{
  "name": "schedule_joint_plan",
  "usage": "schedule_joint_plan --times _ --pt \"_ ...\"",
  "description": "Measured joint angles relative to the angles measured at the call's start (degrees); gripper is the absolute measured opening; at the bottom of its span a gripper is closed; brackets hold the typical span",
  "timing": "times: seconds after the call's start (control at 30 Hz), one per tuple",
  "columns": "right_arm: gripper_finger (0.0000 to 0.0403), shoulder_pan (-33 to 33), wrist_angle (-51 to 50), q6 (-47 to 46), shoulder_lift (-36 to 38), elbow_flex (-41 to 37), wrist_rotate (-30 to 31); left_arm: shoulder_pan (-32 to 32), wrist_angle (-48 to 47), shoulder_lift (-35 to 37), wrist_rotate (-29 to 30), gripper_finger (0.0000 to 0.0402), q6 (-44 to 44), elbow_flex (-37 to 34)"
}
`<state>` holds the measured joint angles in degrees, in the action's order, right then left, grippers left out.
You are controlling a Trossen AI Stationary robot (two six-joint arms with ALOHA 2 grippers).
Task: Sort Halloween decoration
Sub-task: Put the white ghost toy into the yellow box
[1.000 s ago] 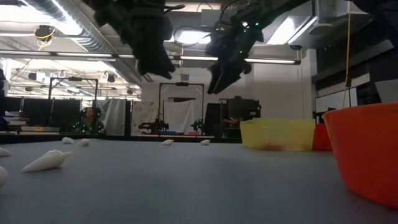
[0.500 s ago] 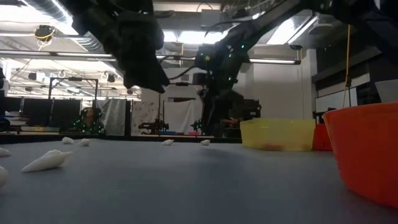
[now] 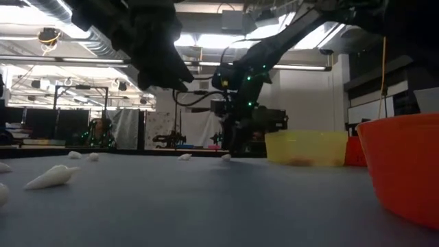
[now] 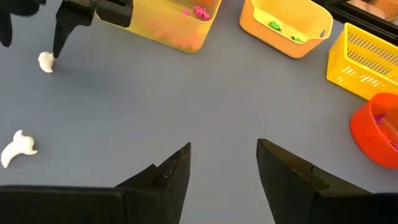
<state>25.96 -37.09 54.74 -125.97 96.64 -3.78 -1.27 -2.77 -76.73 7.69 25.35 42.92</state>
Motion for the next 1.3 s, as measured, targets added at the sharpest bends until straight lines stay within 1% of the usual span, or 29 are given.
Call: schedule_joint_plan --times 0.2,0.33,0.53,0.67,0.77,0.97,1.3 --pt "0.0204 0.3 -0.1 0.3 0.0 0.0 -0.2 -0.8 0.5 0.0 0.8 0.0167 1.6 0.0" --pt "0.0204 0.3 -0.2 2.3 0.0 0.0 -0.2 -1.1 0.8 0.0 0.9 0.0167 1.7 0.0" --pt "0.0204 0.3 -1.3 8.2 0.0 0.0 -0.2 -1.1 1.0 0.0 0.9 0.0167 4.0 0.0" --pt "0.0204 0.3 -4.6 13.6 0.0 0.0 -0.2 -1.1 1.0 0.0 0.8 0.0167 4.6 0.0" --pt "0.0204 0.3 -4.5 14.6 0.0 0.0 0.2 -1.1 1.0 0.0 1.0 0.0167 4.6 0.0" --pt "0.0204 0.3 -4.6 15.4 0.0 0.0 0.2 -1.1 1.2 0.0 4.2 0.0167 4.6 0.0" --pt "0.0204 -1.3 -4.5 25.3 0.1 0.0 2.7 -1.1 1.2 0.0 4.9 0.0167 4.7 0.0"
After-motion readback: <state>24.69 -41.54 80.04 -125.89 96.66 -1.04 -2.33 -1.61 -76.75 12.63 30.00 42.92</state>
